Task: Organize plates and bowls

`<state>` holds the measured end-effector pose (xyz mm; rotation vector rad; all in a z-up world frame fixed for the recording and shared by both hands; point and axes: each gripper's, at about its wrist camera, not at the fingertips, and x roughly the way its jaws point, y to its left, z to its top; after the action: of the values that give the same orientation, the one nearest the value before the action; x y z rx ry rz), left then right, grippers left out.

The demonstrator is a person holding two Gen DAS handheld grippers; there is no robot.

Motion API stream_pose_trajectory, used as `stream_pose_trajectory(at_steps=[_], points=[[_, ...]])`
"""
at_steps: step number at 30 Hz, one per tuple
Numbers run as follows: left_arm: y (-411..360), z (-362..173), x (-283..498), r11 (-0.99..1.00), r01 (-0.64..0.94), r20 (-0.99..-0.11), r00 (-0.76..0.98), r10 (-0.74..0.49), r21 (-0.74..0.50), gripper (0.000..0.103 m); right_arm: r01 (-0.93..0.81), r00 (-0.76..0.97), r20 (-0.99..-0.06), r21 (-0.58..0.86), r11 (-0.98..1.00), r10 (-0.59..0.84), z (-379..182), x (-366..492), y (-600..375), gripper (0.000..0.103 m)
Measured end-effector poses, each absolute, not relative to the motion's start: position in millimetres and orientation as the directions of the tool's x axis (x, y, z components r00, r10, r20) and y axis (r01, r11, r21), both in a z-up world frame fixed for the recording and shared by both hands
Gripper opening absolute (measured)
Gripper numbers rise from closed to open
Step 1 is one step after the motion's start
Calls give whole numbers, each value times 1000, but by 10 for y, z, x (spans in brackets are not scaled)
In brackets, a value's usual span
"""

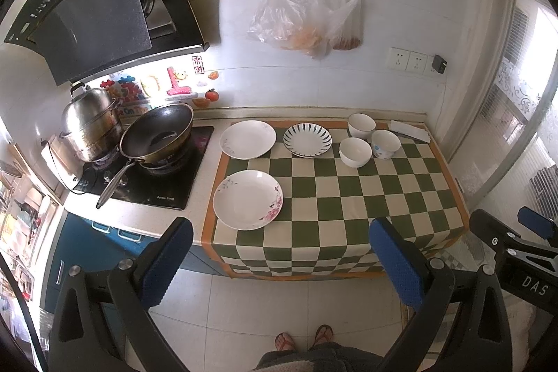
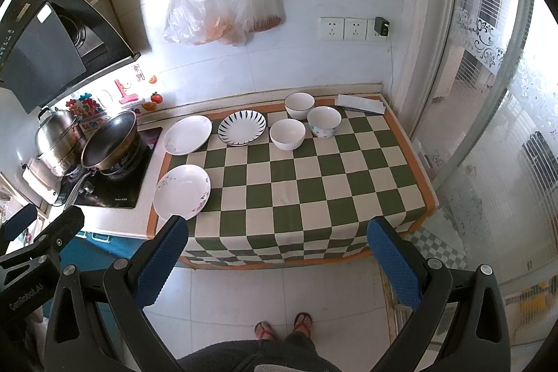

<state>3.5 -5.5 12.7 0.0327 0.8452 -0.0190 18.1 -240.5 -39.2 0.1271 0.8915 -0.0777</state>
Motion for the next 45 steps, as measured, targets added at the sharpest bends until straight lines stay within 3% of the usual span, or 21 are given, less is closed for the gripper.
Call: stream_pose_trajectory(at_steps=[11, 18, 30, 45], points=[[129, 81, 128, 1000, 17, -735, 678, 5, 23, 103, 134, 626, -779, 80, 988, -22, -453, 206, -2379, 103], [434, -474, 432, 995, -47, -732, 674, 98, 90, 103, 99, 661, -751, 68, 993, -15, -894, 475, -2127, 103], [1341, -1819, 1474, 987, -143, -855, 501, 133, 69, 103, -34, 374, -906, 198, 980, 196, -2614, 1726, -1314, 103], [1968, -3318, 3060, 967, -247, -969, 221, 115, 59, 103, -90, 50, -947, 313, 945, 318, -4429, 3884, -926, 102]])
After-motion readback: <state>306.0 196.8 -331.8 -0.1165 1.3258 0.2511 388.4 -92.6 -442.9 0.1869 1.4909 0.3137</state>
